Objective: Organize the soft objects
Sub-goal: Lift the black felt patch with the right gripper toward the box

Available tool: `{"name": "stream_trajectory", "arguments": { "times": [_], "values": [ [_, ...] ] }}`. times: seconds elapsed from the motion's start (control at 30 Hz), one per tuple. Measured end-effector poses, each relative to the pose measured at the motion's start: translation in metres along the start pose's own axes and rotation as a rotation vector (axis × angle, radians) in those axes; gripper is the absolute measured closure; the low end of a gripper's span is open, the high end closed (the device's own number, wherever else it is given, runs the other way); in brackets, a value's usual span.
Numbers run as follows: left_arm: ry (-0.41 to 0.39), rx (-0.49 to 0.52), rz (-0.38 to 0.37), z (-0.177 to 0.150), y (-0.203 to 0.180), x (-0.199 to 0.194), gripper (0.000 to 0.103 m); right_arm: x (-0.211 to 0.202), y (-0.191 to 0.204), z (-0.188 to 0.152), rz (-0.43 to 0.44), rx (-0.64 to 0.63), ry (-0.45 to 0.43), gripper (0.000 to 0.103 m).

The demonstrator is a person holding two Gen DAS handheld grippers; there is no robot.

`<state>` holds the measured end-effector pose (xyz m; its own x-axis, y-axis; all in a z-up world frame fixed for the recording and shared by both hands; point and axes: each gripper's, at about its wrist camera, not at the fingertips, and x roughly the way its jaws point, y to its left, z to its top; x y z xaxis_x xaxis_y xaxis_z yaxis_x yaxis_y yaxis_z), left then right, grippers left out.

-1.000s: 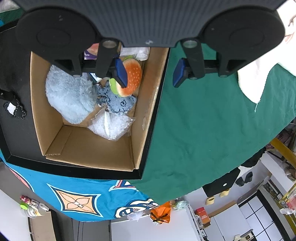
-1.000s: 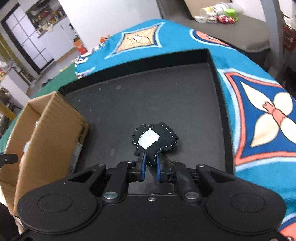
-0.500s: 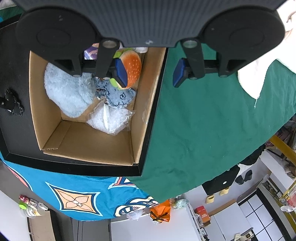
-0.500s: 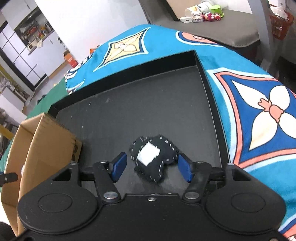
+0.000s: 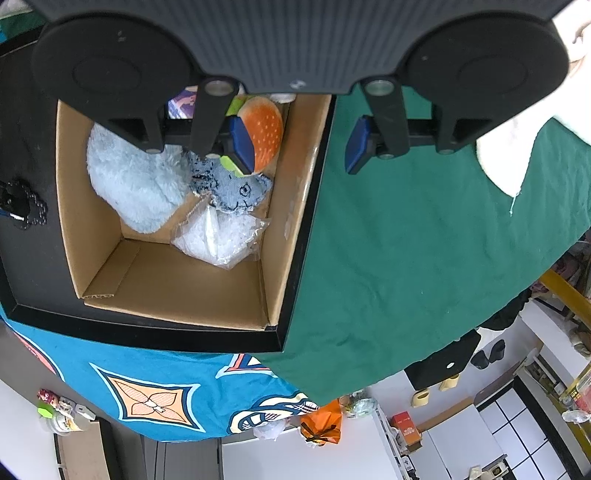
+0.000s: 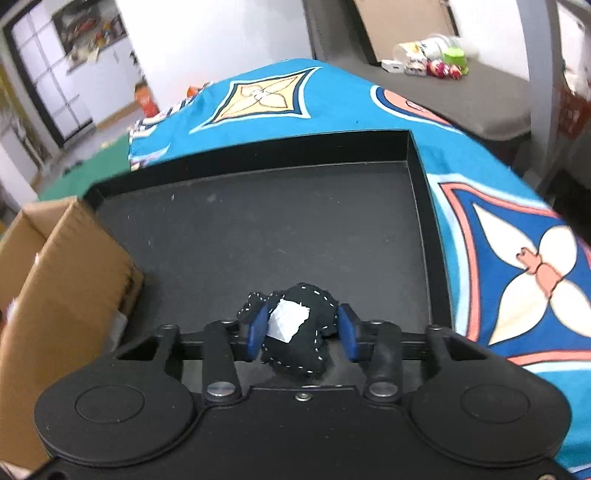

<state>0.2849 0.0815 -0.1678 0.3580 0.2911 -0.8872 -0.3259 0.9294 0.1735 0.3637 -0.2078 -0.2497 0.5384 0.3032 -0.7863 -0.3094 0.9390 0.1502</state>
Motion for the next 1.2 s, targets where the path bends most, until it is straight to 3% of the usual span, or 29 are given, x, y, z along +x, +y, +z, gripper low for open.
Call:
{"name": "stream_trajectory", "arguments": {
  "times": [0.4, 1.2],
  "values": [
    [-0.007, -0.029, -0.045, -0.016, 0.013, -0.010, 0.050, -0.046, 0.004, 0.002, 0.034, 0.032, -0.030, 0.070],
    [-0.063, -0.102, -0.206, -0.045, 0.051, -0.020, 0.051, -0.117, 0.096, 0.001, 0.101, -0.060, -0.118, 0.070]
  ]
}}
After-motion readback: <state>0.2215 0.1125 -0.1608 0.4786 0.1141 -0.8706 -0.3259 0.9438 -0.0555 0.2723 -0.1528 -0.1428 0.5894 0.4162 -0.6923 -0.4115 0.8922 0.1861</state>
